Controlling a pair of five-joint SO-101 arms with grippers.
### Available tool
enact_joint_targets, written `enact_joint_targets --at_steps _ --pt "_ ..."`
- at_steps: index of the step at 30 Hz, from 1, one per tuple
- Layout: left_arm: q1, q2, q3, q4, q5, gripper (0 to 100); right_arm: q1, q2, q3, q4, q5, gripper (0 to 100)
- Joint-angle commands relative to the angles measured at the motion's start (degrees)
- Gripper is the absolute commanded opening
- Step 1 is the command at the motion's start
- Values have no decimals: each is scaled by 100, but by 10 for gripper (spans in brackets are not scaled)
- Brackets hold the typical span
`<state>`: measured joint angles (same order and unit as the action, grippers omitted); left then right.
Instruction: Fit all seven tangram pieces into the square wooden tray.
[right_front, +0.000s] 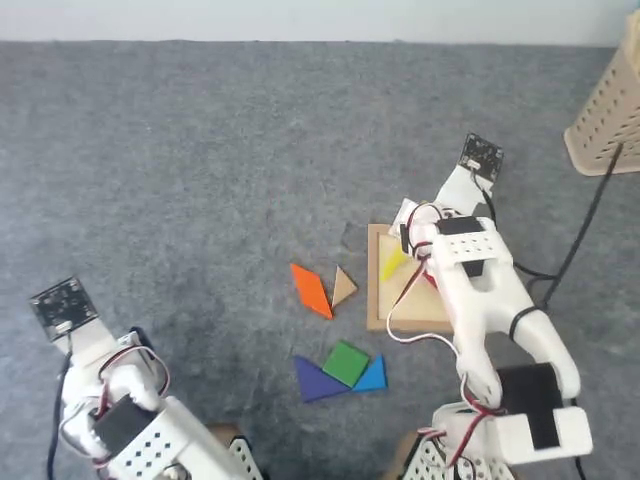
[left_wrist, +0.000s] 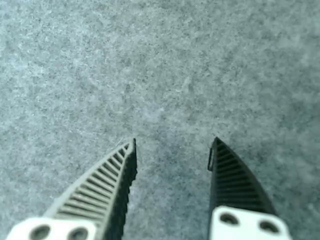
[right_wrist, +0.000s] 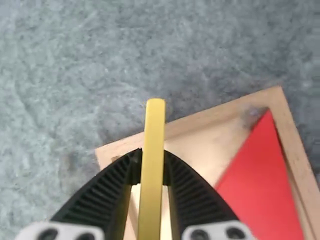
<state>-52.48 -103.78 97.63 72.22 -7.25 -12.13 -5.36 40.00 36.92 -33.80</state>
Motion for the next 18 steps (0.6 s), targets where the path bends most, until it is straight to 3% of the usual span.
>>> enact_joint_targets --at_steps 1,6,18 --pt "9 -62 -110 18 53 225 75 -57 -53 -40 -26 29" --pt "9 -62 -110 18 53 225 119 -127 -70 233 -26 141" --pt "9 -62 -110 18 53 225 971 -1842 -53 1015 -18 142"
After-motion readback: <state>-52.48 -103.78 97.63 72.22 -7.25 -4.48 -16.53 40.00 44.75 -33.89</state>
